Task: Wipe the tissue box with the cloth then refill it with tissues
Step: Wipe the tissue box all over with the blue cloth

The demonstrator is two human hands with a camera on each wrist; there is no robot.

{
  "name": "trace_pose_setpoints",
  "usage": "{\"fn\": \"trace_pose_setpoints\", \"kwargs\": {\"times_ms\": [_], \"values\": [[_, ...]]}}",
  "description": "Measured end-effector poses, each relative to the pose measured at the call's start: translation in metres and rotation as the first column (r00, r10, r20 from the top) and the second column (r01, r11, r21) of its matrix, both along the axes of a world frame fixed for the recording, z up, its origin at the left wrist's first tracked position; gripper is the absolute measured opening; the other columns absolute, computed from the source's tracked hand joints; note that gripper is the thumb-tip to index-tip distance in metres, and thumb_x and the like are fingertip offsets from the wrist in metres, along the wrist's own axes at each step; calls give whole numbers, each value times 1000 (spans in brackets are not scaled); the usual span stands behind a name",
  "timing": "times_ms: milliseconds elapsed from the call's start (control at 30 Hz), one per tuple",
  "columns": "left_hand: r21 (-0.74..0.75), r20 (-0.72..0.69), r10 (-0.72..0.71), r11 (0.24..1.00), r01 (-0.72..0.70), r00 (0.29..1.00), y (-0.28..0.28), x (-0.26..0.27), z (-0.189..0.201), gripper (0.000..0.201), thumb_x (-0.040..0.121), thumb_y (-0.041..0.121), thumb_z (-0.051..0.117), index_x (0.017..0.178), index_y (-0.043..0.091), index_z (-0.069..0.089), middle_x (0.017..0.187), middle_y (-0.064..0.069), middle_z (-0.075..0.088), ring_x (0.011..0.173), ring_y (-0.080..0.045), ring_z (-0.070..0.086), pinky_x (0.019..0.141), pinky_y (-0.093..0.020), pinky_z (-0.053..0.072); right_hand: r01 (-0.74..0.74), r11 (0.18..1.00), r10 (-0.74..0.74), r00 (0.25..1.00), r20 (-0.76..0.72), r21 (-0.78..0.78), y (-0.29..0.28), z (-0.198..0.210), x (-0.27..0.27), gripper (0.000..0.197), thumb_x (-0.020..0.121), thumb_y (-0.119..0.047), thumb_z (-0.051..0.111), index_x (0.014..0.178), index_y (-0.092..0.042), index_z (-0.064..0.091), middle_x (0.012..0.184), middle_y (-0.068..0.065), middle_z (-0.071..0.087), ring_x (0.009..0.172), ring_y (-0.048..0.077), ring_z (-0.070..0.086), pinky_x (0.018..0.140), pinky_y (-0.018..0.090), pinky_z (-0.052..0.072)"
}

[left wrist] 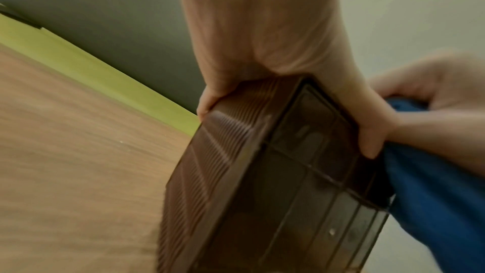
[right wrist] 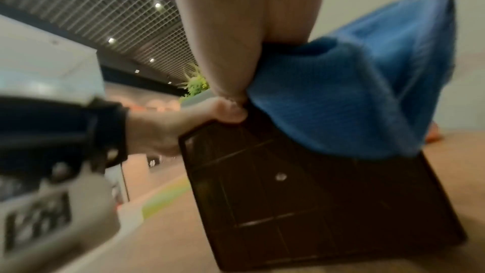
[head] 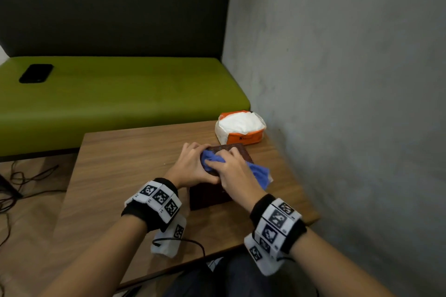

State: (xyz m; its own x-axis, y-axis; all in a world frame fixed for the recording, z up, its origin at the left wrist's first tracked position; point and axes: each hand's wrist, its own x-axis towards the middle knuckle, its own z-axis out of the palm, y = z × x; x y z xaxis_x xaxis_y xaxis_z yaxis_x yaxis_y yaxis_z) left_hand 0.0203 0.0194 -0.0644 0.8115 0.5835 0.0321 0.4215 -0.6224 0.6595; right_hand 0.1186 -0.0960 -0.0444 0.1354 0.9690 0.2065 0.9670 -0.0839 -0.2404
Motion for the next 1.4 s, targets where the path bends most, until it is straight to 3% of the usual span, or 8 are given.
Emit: {"fn": "trace_pose_setpoints", "kwargs": {"times_ms": [67, 267, 400, 633, 900, 1067, 1267, 1400], "values": [[-2, 34, -33, 999, 33, 999, 1, 0, -1, 119, 34, 69, 55, 136, 10, 40, 121, -9, 49, 112, -19, 36, 94, -26, 32, -46, 996, 50, 997, -56, 70, -13, 5, 11, 31, 84, 4, 55, 108, -10, 67, 102, 19, 64, 89, 37, 52, 77, 45, 47], [-66, 305, 2, 998, 19, 952, -9, -2, -10, 101, 47, 61, 64, 133, 15, 39, 119, 6, 43, 111, -10, 38, 92, -21, 36, 448, 863, -332, 851, -408, 234, -30, -3, 77, 28, 87, 7, 54, 108, -4, 67, 103, 22, 65, 98, 37, 59, 78, 22, 37], [-27, 320, -69, 996, 82, 945, -16, -6, -23, 94, 57, 55, 64, 134, 10, 33, 124, 5, 39, 117, -10, 38, 109, -56, 30, 379, 898, -235, 841, -486, 221, -33, 5, 74, 26, 88, 5, 55, 111, -2, 66, 107, 21, 65, 100, 31, 60, 76, 11, 34], [-83, 217, -139, 984, 160, 966, 10, -15, -8, 140, 41, 84, 61, 148, 24, -5, 146, -3, 29, 131, -6, 29, 112, -32, 30, 196, 942, -114, 951, -289, 273, -20, 17, 42, 31, 88, 1, 54, 114, -9, 65, 111, 22, 61, 99, 40, 51, 92, 36, 40], [-86, 328, 22, 996, 7, 945, 3, 4, 26, 117, 40, 61, 65, 142, 14, 35, 137, -9, 45, 128, -23, 44, 107, -34, 36, 158, 964, -131, 982, -137, 211, -11, 26, 20, 32, 89, -2, 52, 116, -12, 63, 111, 19, 61, 102, 39, 49, 88, 51, 46], [-85, 406, 91, 994, -62, 909, -23, 11, 13, 120, 41, 60, 65, 143, 11, 27, 130, -2, 40, 118, -10, 40, 100, -25, 34, 397, 912, -386, 916, -112, 102, -4, 34, 47, 37, 87, 0, 46, 118, -14, 63, 113, 20, 57, 103, 40, 45, 91, 48, 40], [-21, 483, 49, 999, -44, 874, -28, 14, 5, 94, 48, 51, 68, 126, 3, 45, 119, -12, 51, 108, -12, 46, 92, -24, 42, 114, 986, -117, 993, 17, 118, -15, 25, 3, 41, 80, 6, 53, 116, -12, 63, 106, 20, 60, 94, 40, 48, 78, 47, 45], [20, 418, 25, 999, -37, 908, -25, 17, 10, 100, 44, 56, 68, 127, 6, 45, 120, -9, 49, 107, -10, 45, 93, -24, 41, 382, 912, -382, 924, -33, 149, -14, 26, 51, 37, 83, 4, 48, 114, -10, 64, 107, 21, 59, 97, 39, 47, 85, 49, 45]]}}
